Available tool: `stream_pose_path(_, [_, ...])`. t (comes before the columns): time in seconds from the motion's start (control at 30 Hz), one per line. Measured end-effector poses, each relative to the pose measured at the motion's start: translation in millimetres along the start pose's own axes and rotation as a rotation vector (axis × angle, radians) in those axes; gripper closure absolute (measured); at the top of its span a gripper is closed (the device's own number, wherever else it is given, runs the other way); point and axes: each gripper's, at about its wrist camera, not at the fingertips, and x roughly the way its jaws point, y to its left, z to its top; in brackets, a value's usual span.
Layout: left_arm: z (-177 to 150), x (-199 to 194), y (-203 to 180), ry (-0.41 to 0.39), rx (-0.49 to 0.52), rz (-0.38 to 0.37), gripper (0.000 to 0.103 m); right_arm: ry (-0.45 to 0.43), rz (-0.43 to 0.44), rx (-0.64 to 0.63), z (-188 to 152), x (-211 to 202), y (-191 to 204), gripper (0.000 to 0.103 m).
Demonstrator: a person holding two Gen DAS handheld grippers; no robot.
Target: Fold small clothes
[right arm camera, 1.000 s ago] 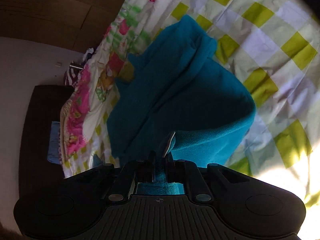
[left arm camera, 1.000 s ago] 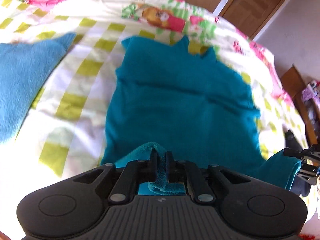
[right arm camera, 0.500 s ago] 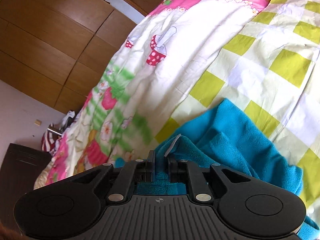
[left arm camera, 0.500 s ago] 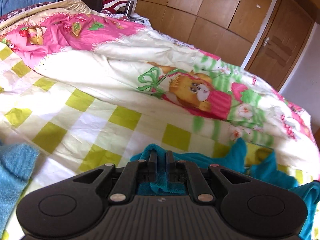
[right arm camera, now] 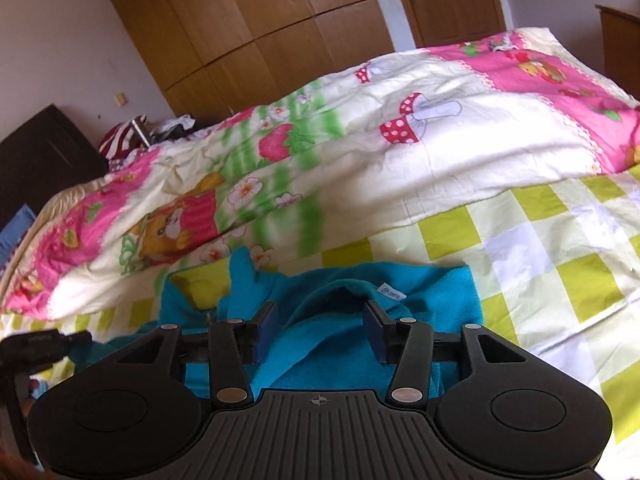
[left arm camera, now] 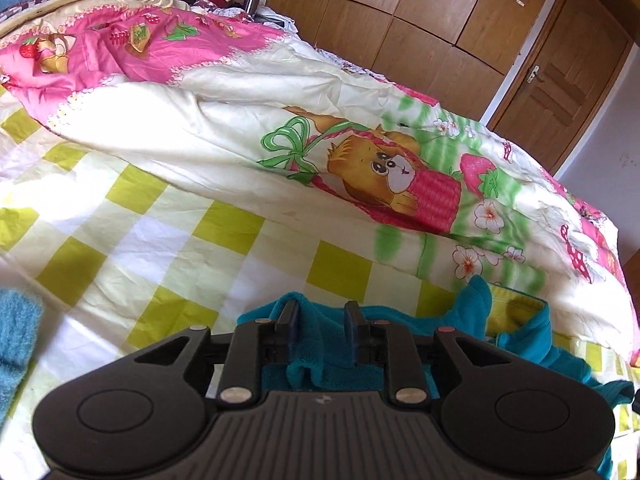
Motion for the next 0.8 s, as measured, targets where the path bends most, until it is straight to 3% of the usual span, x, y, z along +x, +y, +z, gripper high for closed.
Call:
stream_pose_path(0.2, [8, -5, 7, -0.086, -0.103, 0.075, 0.065, 0.121, 0.098, -0.066, -6, 19, 14, 0.057])
stream_pose_path(0.3, [10, -5, 12, -0.084, -0.098, 0.12, 0.065, 0.224, 0.147, -0.149, -14, 31, 27, 0.057])
stream_pose_path(0.37, [7, -19, 11, -0.1, -0.079, 0.104, 0.065, 0.292, 0.15, -0.216, -20, 40, 37, 0.057])
stream_pose_path(0.47, [-13, -53, -3, -0.121, 0.11, 0.059, 0.064, 0.314, 0.164, -0.249, -24, 49, 43, 0.057])
stream_pose_path(0.57, [-43, -70, -17, -0.048, 0.319, 0.001, 0.064, 0.312, 0.171, -0.261, -23, 60, 50, 0.057])
stream_pose_path(0.7, [-79, -55, -46, 0.064, 0.637, -0.003, 0.064, 0.278, 0.176, -0.257, -11, 72, 59, 0.057])
stream_pose_path(0.8, [-76, -35, -60, 0.077, 0.673, -0.035, 0.063, 0.232, 0.163, -0.194, 7, 81, 60, 0.057])
